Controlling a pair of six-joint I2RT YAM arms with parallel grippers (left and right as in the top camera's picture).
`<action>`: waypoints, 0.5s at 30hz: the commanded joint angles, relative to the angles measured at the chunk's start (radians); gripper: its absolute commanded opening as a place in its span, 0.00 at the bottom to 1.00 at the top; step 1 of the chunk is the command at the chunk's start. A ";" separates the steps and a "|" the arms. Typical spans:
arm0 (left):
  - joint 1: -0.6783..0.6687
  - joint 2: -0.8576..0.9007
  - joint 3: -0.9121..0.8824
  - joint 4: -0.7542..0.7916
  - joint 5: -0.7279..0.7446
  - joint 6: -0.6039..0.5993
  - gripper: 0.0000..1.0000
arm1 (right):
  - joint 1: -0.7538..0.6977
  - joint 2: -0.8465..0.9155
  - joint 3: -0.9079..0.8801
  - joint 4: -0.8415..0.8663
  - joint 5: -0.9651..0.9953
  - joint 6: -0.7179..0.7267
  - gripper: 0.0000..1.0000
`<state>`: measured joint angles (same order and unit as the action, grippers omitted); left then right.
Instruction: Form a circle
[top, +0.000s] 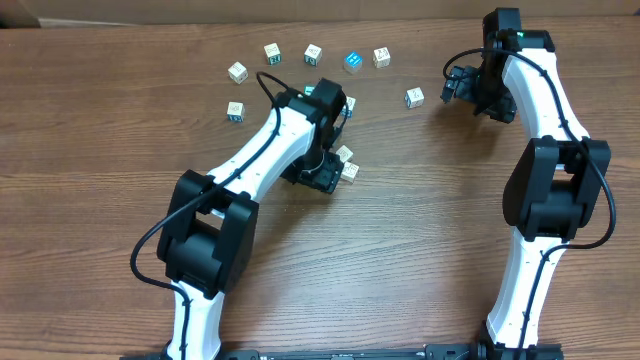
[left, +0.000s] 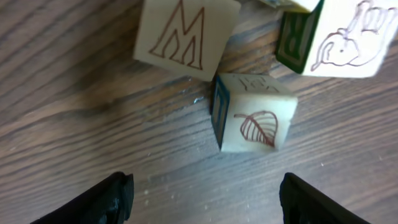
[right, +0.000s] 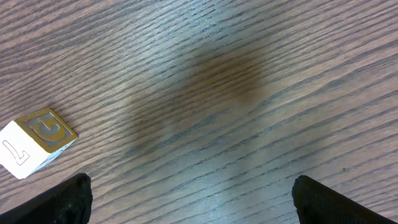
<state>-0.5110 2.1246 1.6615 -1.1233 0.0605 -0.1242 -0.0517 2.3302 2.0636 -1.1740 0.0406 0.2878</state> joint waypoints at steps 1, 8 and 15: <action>-0.013 0.000 -0.035 0.026 0.011 -0.014 0.70 | 0.000 -0.024 0.022 0.002 0.002 0.004 1.00; -0.040 0.000 -0.045 0.087 0.010 -0.034 0.64 | 0.000 -0.024 0.022 0.002 0.002 0.004 1.00; -0.053 0.000 -0.045 0.108 0.002 -0.039 0.55 | 0.000 -0.024 0.022 0.002 0.002 0.004 1.00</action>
<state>-0.5571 2.1246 1.6234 -1.0195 0.0605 -0.1505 -0.0517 2.3302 2.0636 -1.1740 0.0406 0.2878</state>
